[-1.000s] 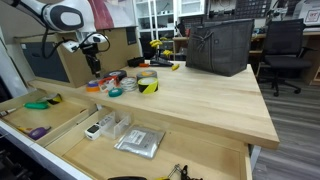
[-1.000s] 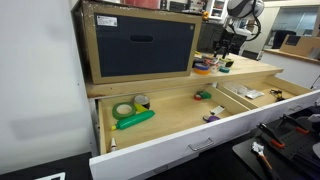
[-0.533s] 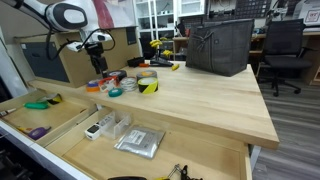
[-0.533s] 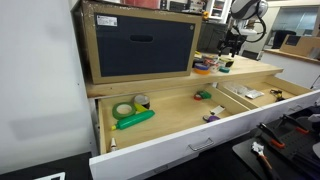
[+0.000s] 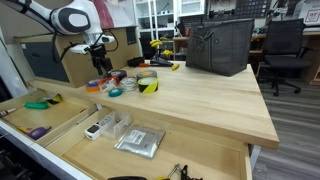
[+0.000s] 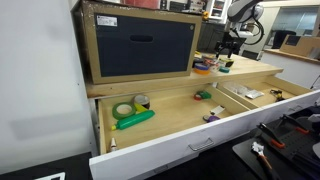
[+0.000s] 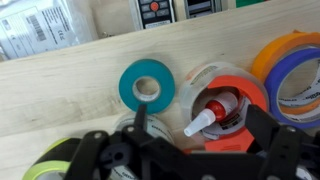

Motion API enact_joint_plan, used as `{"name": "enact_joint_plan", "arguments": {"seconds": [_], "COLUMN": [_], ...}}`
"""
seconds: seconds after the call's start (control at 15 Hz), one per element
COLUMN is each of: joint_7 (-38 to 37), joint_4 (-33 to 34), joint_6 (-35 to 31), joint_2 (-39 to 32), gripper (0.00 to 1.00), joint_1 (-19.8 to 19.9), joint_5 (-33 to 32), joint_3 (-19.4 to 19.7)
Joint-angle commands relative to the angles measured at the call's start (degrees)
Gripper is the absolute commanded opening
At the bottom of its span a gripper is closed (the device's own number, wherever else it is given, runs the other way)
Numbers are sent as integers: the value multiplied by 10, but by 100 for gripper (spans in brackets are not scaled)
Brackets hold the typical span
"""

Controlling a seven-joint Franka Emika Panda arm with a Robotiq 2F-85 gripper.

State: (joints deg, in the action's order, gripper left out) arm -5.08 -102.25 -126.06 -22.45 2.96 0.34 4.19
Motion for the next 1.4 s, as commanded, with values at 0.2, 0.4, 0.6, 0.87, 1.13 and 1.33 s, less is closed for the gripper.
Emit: {"name": "enact_joint_plan", "arguments": {"seconds": [0.2, 0.4, 0.6, 0.87, 1.13, 1.33], "joint_7": [57, 58, 74, 93, 105, 113], "joint_4": [73, 100, 122, 139, 145, 151], "joint_6": [1, 10, 14, 20, 24, 29], "joint_2": [-49, -70, -90, -110, -128, -133], "gripper": [100, 100, 100, 100, 100, 75], "joint_1": [-1, -4, 3, 8, 11, 12], "joint_5": [-2, -12, -8, -7, -4, -3], "joint_3": [-22, -20, -21, -23, -26, -27]}}
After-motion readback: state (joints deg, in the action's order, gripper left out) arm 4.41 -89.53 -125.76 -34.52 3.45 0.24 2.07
